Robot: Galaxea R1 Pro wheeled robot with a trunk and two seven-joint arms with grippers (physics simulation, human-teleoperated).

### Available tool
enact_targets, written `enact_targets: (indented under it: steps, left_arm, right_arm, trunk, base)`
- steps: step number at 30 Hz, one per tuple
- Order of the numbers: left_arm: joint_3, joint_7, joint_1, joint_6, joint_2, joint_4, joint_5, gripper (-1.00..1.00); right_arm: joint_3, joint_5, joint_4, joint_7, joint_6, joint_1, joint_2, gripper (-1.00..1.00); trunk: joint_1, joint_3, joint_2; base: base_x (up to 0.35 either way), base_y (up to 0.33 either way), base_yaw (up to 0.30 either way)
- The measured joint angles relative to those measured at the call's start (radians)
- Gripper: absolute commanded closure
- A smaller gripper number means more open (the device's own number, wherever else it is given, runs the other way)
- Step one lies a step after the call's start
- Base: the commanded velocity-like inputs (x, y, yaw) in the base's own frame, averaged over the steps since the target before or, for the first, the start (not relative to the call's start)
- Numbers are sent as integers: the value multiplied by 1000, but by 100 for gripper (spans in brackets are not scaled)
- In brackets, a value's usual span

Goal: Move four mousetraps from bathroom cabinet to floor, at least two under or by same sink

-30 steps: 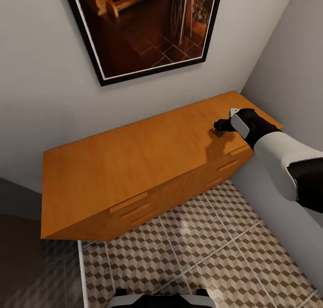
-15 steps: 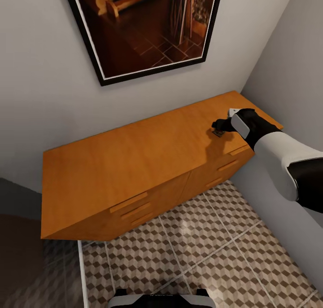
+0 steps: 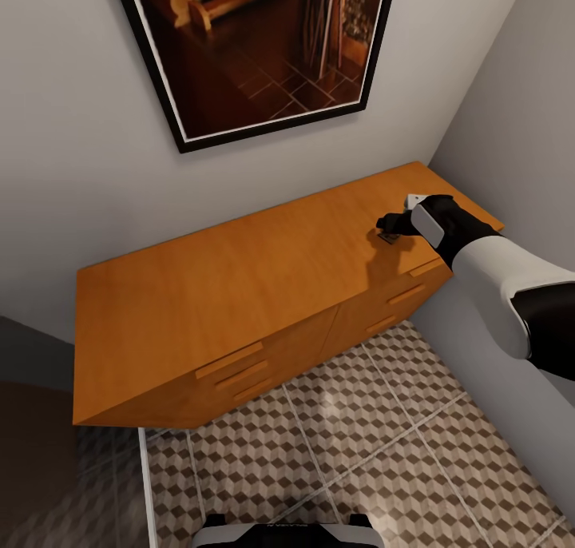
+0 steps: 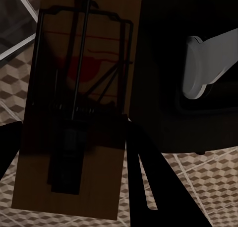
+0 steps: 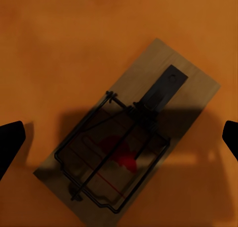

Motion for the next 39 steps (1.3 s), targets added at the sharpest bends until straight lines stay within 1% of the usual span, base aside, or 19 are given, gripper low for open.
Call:
enact_targets:
  steps: [12, 16, 23, 29, 31, 33, 39]
  left_arm:
    - [0, 0, 0, 0, 0, 0, 0, 100]
    - [0, 0, 0, 0, 0, 0, 0, 100]
    - [0, 0, 0, 0, 0, 0, 0, 100]
    - [0, 0, 0, 1, 0, 0, 0, 100]
    - [1, 0, 0, 1, 0, 0, 0, 100]
    - [0, 0, 0, 1, 0, 0, 0, 100]
    - [0, 0, 0, 2, 0, 0, 0, 100]
  right_arm:
    - [0, 0, 0, 0, 0, 1, -1, -100]
    - [0, 0, 0, 1, -1, 9, -1, -100]
    - [0, -1, 1, 2, -39, 21, -1, -100]
    - [0, 0, 3, 35, -50, 33, -1, -100]
    - [-1, 16, -1, 48, -50, 37, -1, -100]
    - [2, 21, -5, 56, -52, 40, -1, -100]
    - [3, 14, -5, 65, -68, 43, -1, -100]
  trunk:
    - [0, 0, 0]
    - [0, 0, 0]
    - [0, 0, 0]
    - [0, 0, 0]
    - [0, 0, 0]
    - [0, 0, 0]
    - [0, 0, -1]
  base:
    - [0, 0, 0]
    - [0, 0, 0]
    - [0, 0, 0]
    - [0, 0, 0]
    - [0, 0, 0]
    - [0, 0, 0]
    - [0, 0, 0]
